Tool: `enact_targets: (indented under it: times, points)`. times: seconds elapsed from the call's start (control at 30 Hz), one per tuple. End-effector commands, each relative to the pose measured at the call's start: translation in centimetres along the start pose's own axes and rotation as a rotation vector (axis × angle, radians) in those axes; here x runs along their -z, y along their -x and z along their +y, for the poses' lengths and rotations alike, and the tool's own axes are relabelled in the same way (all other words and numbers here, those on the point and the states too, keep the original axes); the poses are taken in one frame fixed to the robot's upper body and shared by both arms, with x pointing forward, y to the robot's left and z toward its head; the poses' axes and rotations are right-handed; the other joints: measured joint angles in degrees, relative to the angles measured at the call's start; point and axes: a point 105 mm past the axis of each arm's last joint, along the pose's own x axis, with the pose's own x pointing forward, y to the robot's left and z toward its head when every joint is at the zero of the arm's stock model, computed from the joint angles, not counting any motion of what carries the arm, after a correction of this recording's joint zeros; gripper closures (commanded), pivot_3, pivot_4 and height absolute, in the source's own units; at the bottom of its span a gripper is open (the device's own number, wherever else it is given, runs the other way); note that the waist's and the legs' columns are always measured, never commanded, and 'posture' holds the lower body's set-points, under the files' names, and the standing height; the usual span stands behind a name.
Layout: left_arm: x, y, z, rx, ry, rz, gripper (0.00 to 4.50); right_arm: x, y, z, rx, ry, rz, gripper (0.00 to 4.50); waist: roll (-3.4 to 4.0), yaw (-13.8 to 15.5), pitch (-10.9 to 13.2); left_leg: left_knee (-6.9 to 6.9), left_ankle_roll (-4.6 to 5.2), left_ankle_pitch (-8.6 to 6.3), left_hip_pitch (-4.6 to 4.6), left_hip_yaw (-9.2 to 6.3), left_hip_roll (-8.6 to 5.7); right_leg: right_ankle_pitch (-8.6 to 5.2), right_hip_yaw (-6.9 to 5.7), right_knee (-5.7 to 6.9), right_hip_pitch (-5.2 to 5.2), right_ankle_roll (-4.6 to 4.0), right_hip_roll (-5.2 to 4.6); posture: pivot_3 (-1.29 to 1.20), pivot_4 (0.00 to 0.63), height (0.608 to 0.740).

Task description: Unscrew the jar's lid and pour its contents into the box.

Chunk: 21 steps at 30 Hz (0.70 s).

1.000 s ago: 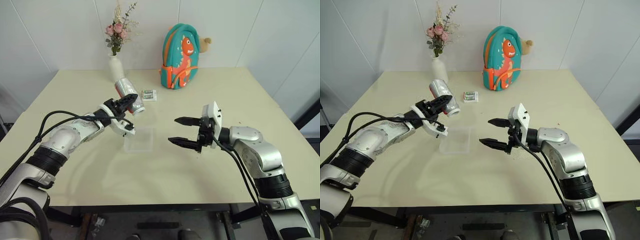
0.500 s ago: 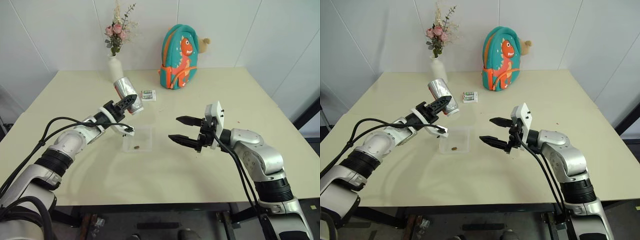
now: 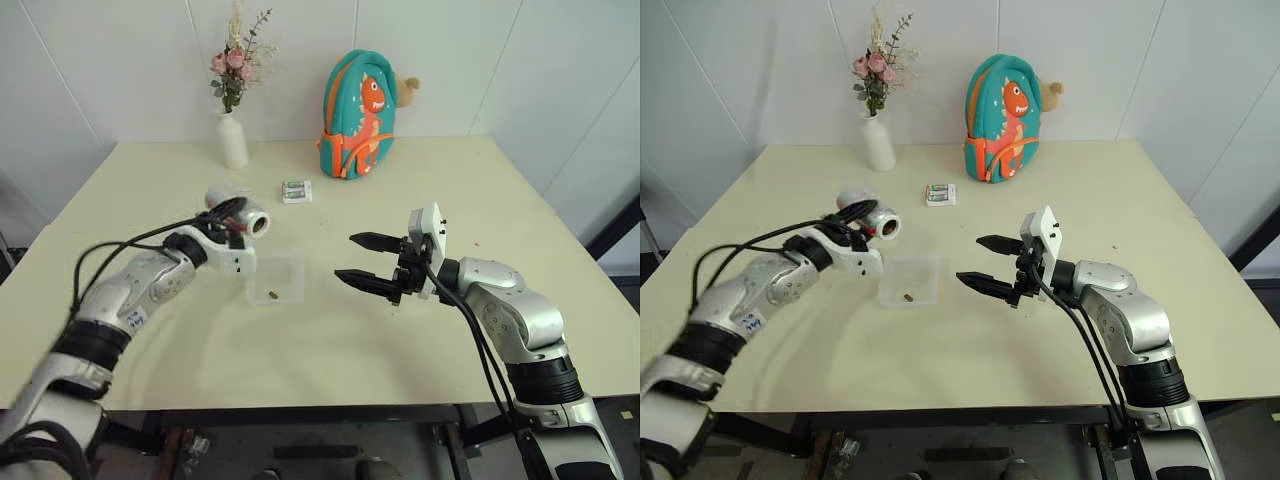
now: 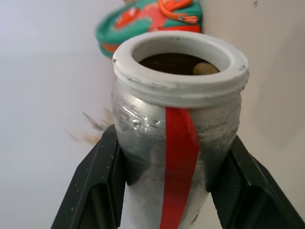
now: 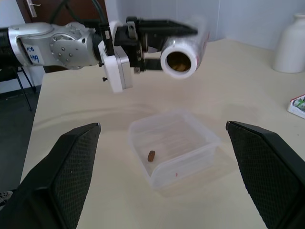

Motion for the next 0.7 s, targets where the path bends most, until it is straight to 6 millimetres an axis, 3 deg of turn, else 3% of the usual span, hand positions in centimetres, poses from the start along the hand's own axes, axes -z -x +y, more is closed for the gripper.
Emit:
enact_targets:
  times: [0.03, 0.13, 0.27, 0.37, 0.5, 0.63, 0.7]
  points:
    - [5.2, 1.2, 4.3, -0.139, 0.675, 0.204, 2.53, -1.1, 0.3, 0.5, -0.020, 0.048, -0.020, 0.05, -0.11, 0.0, 0.1, 0.08, 0.00, 0.00, -0.03, -0.04, 0.00, 0.00, -0.03, 0.04, 0.00, 0.00, 0.03, 0.00, 0.150, 0.740]
    - [8.8, 2.7, 4.4, -0.227, 1.085, 0.318, 2.53, -0.8, 0.3, 0.8, -0.043, 0.081, 0.011, 0.05, -0.18, -0.5, 0.1, 0.29, 0.01, 0.00, -0.01, -0.09, 0.00, 0.00, -0.07, 0.19, 0.03, 0.00, 0.03, 0.00, 0.150, 0.740]
    - [12.2, 5.0, 2.6, -0.307, 1.400, 0.441, 2.53, -0.6, 0.2, 0.9, -0.051, 0.112, 0.029, 0.05, -0.18, -0.6, 0.1, 0.35, 0.01, 0.00, 0.17, -0.10, 0.00, 0.00, -0.06, 0.27, 0.15, 0.01, 0.04, 0.00, 0.150, 0.740]
    - [14.3, 7.0, 2.0, -0.470, 1.565, 0.447, 2.53, -0.7, 0.1, 0.8, -0.048, 0.127, 0.025, 0.05, -0.21, -0.5, 0.1, 0.40, 0.00, 0.00, 0.22, -0.10, 0.01, 0.01, -0.06, 0.32, 0.18, 0.00, 0.04, 0.00, 0.150, 0.740]
    - [15.6, 8.2, -1.0, -0.414, 1.355, 0.541, 2.53, 0.2, 0.2, 0.8, -0.065, 0.200, 0.075, 0.05, -0.31, -0.1, 0.1, 0.42, -0.03, 0.01, 0.20, -0.14, -0.01, 0.02, -0.08, 0.28, 0.18, -0.01, 0.02, 0.00, 0.150, 0.740]
    - [16.3, 8.6, -2.7, -0.482, 1.443, 0.559, 2.53, 0.8, 0.1, 1.1, -0.090, 0.216, 0.095, 0.05, -0.35, 0.2, 0.0, 0.42, -0.06, 0.01, 0.20, -0.12, -0.03, 0.03, -0.08, 0.24, 0.21, -0.01, -0.01, 0.00, 0.150, 0.740]
    - [15.5, 8.0, -3.1, -0.426, 1.397, 0.519, 2.53, 0.7, 0.2, 1.1, -0.090, 0.215, 0.092, 0.05, -0.35, 0.2, 0.0, 0.42, -0.06, 0.01, 0.21, -0.12, -0.03, 0.04, -0.08, 0.24, 0.23, -0.01, -0.01, 0.00, 0.150, 0.740]
